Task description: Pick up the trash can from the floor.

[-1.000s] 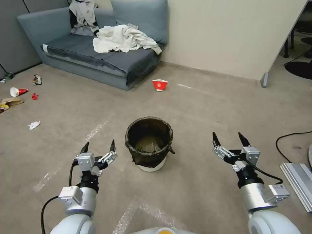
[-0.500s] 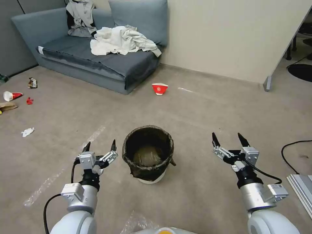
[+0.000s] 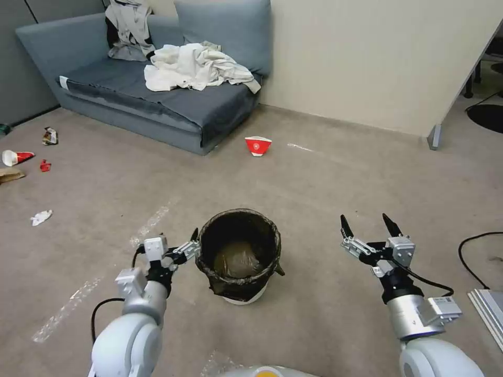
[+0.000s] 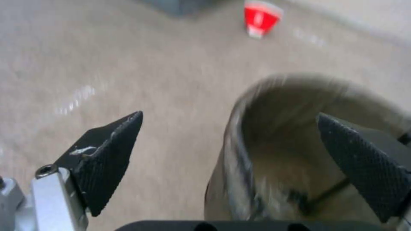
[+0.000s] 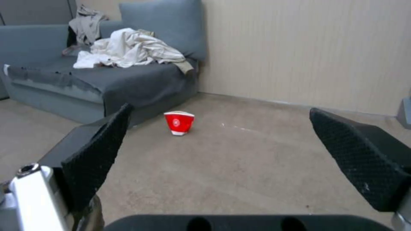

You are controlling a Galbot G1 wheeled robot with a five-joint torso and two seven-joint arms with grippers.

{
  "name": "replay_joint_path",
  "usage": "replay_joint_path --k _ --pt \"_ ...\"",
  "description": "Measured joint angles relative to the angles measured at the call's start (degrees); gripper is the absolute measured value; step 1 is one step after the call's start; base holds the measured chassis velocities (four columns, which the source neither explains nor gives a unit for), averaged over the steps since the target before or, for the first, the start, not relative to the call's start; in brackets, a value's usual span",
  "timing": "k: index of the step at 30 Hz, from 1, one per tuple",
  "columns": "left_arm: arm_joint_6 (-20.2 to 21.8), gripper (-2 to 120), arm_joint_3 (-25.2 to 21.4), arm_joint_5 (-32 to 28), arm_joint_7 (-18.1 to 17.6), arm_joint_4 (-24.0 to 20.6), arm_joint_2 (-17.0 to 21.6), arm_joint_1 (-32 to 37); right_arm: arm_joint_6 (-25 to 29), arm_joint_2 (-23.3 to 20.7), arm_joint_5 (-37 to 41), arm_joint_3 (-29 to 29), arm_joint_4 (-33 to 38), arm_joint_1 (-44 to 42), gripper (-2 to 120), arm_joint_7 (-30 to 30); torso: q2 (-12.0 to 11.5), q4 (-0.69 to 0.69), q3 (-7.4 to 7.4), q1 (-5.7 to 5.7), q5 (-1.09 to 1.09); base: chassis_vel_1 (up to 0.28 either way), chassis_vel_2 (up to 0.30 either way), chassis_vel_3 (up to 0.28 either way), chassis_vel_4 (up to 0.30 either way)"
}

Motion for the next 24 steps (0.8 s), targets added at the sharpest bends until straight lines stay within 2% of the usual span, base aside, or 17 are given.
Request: replay_joint_path --k 4,5,7,9,10,12,18,21,24 --pt "3.7 100 1.5 -2.2 -2.0 2.5 1.2 -2.3 0.0 0.2 -0.1 0.4 0.0 -0.2 100 0.0 0.0 0.0 0.0 0.0 0.0 0.0 0.0 0.0 0.0" --pt "5.8 100 2.2 -3.1 -2.9 3.9 1.6 -3.5 0.0 0.4 -0.1 0.6 0.1 -0.4 100 0.0 0.0 0.01 0.0 0.0 0.0 0.0 0.0 0.0 0.0" --pt "6.7 100 2.7 -3.7 -3.5 4.6 1.8 -4.2 0.0 0.5 -0.1 0.7 0.2 -0.5 100 0.0 0.0 0.0 0.0 0.0 0.0 0.0 0.0 0.0 0.0" --pt "9.0 100 3.8 -5.9 -5.7 6.0 2.0 -5.9 0.0 0.7 -0.1 0.9 0.4 -0.7 100 0.0 0.0 0.01 0.0 0.0 0.0 0.0 0.0 0.0 0.0" --pt "9.0 100 3.8 -5.9 -5.7 6.0 2.0 -5.9 0.0 0.7 -0.1 0.9 0.4 -0.7 100 0.0 0.0 0.01 0.0 0.0 0.0 0.0 0.0 0.0 0.0" --pt "10.4 100 4.6 -8.4 -8.3 7.4 2.1 -7.6 0.2 0.9 -0.2 1.2 0.4 -1.0 100 0.1 0.0 0.01 0.0 0.0 0.0 0.0 0.0 0.0 0.0" --pt "11.3 99 5.7 -9.9 -10.7 9.5 2.1 -9.7 0.8 1.1 -0.2 1.4 0.5 -1.4 100 0.1 0.0 0.0 0.0 0.0 0.0 0.0 0.0 0.0 0.0" --pt "11.5 95 5.9 -10.4 -12.2 10.0 2.0 -10.2 1.0 1.2 -0.2 1.5 0.5 -1.4 100 0.2 0.0 0.0 0.0 0.0 0.0 0.0 0.0 0.0 0.0" --pt "11.5 86 6.2 -10.9 -13.6 10.3 1.7 -10.3 1.1 1.1 -0.2 1.5 0.5 -1.4 100 0.2 0.0 0.01 0.0 0.0 0.0 0.0 0.0 0.0 0.0"
